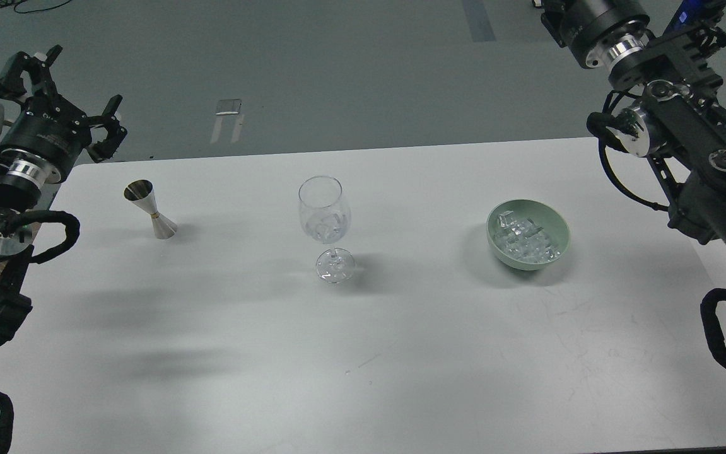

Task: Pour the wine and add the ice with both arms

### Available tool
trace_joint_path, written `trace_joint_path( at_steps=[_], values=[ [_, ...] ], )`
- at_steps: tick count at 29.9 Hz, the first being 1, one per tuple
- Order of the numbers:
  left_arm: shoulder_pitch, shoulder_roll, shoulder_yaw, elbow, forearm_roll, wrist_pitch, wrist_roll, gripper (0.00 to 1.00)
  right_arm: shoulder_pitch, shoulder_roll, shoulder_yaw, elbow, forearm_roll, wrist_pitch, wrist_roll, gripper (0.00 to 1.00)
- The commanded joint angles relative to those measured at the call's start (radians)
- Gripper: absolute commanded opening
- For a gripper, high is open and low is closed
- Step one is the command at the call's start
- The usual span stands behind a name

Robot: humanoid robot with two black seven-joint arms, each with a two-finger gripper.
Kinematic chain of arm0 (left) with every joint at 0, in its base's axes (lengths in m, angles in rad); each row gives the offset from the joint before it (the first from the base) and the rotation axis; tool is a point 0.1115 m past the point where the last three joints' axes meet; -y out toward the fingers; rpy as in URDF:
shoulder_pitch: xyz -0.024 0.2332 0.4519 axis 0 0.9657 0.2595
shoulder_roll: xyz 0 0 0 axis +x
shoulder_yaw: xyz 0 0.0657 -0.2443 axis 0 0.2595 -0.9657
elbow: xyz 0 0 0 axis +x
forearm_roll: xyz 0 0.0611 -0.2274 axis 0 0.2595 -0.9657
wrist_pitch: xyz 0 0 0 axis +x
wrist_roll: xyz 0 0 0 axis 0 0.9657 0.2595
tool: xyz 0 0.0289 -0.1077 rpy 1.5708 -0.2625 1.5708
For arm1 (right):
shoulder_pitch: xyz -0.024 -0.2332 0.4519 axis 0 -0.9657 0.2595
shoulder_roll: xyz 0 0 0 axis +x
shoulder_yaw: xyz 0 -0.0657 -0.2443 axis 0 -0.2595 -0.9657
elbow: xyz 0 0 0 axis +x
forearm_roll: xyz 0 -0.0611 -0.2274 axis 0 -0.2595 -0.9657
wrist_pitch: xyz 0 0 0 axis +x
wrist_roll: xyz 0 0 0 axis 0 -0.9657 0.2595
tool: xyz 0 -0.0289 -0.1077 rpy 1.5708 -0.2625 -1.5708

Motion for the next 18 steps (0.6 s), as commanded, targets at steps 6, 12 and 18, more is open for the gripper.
trace_joint_path(
  at_steps=[6, 12, 18],
  values=[
    [0.000, -0.004, -0.006, 0.000, -0.002, -0.001, -0.001, 0.98, -0.107, -0.035, 0.036, 0.009, 0.148, 0.065, 0.009, 1.00],
    [0.000, -0.002, -0.006, -0.001, -0.002, -0.001, -0.001, 0.98, -0.146, -0.029, 0.055, 0.009, 0.154, 0.060, 0.009, 1.00],
    [0.002, 0.009, -0.003, -0.001, -0.002, -0.001, -0.001, 0.98, -0.157, -0.029, 0.064, 0.004, 0.159, 0.057, 0.009, 1.00]
  ],
)
